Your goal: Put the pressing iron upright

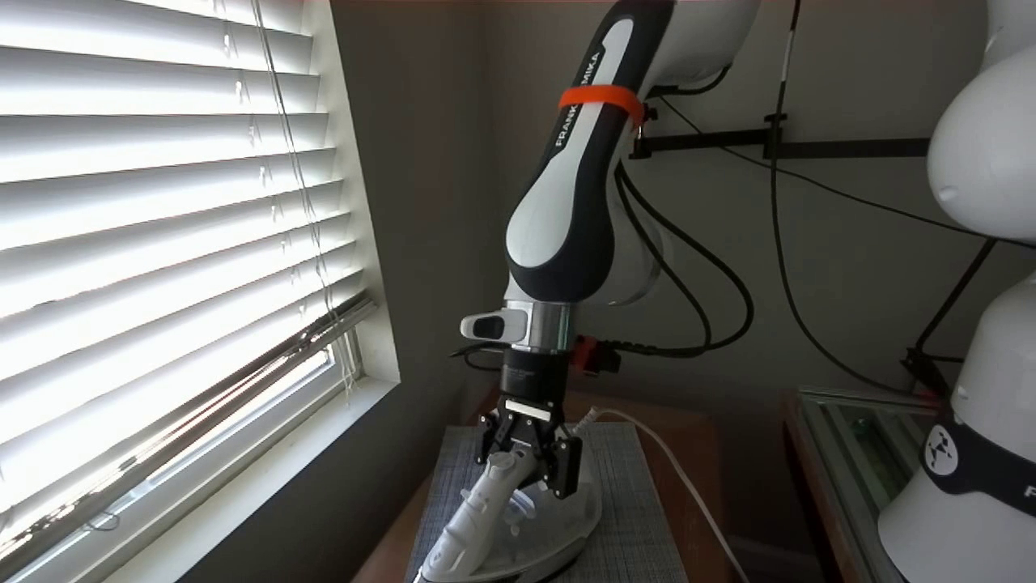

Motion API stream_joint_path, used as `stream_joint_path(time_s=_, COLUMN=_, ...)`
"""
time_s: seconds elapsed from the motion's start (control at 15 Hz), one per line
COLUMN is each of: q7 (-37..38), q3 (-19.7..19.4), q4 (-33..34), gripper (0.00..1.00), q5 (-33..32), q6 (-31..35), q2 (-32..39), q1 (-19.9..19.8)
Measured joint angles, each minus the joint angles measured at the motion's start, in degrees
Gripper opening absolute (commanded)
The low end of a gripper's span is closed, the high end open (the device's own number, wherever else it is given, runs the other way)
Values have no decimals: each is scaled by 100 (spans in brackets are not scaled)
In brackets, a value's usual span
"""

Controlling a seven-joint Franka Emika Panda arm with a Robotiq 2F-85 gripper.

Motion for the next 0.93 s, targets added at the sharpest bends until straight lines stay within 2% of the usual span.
stream_joint_path(time_s=0.2, q7=-264, q3=571, q4=-8, gripper=0, q5=-24, q6=-147, q2=316, q1=-790)
stream_joint_path(time_s=0.47, q7=-517, q3=1034, q4=-38, gripper=0, q5=-66, q6=-376, q2=808, q1=-1550)
stream_joint_path(time_s=0.67, q7=-639, q3=1202, q4=-44, gripper=0, q5=-87, q6=-620, q2=1196, q1=-1949)
stream_joint_path(time_s=0.93, q7=-867, q3=1208, q4=-43, gripper=0, q5=-107, q6=-849, q2=1679, q1=-2258)
